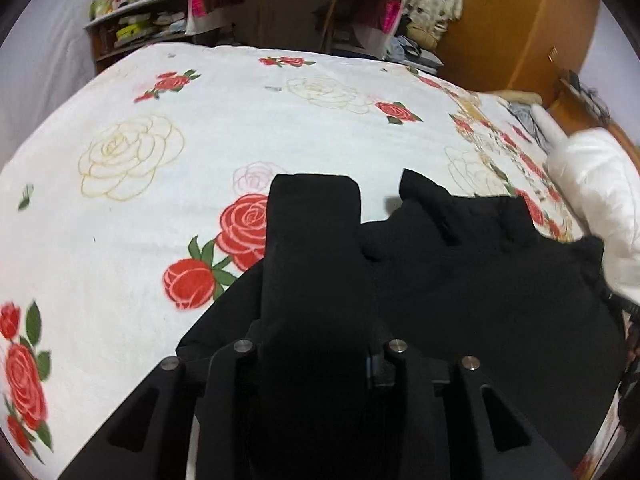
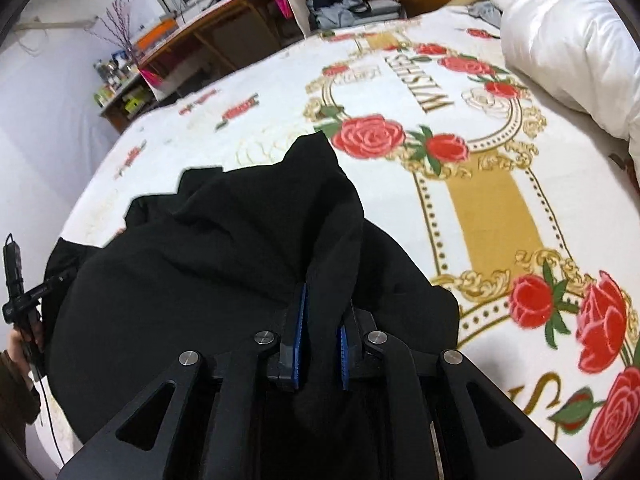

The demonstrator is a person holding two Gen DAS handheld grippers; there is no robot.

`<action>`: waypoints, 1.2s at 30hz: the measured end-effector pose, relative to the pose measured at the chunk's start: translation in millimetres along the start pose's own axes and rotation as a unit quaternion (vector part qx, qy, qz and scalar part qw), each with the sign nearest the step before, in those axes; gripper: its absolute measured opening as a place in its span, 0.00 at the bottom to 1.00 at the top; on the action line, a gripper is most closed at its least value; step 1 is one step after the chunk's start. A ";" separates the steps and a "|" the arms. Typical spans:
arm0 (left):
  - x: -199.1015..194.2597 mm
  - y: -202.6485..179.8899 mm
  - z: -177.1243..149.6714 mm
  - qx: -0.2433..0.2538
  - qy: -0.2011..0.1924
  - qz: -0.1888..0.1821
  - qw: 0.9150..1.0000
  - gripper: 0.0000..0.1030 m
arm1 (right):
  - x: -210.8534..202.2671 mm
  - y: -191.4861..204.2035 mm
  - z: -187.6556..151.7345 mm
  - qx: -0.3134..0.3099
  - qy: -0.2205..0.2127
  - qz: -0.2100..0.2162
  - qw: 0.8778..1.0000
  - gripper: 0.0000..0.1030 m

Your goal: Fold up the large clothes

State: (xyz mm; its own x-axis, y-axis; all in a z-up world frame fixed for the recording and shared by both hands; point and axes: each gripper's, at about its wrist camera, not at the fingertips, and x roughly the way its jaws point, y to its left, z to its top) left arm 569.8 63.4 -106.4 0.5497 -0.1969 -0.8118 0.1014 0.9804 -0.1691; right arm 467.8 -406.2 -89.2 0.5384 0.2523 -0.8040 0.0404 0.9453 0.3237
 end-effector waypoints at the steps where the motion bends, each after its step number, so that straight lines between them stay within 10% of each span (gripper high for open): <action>1: 1.4 1.5 0.0 -0.005 0.003 0.002 1.000 0.36 | 0.0 0.7 -0.2 -0.006 0.002 -0.004 1.000 0.14; 16: -73.8 22.9 23.8 -0.051 -0.042 0.019 0.998 0.54 | -62.5 32.7 11.9 -0.027 -0.067 -0.151 0.986 0.43; 22: -108.9 22.0 19.6 -0.074 -0.057 0.013 0.996 0.54 | -89.3 75.0 10.9 -0.067 -0.089 -0.094 0.989 0.43; 30: -63.2 -44.7 -27.2 0.076 0.031 0.035 0.996 0.54 | -31.4 123.0 -16.8 -0.157 0.009 -0.057 0.986 0.43; 36: -24.8 -23.2 -29.4 0.045 0.043 0.078 0.995 0.46 | 5.3 83.7 -13.1 -0.092 0.034 -0.119 0.988 0.43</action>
State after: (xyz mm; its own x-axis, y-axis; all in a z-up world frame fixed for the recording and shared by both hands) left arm 529.4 45.3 -98.7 0.4920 -0.0384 -0.8698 0.0966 0.9953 0.0107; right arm 463.0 -323.0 -73.0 0.4748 0.0253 -0.8797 0.0016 0.9996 0.0297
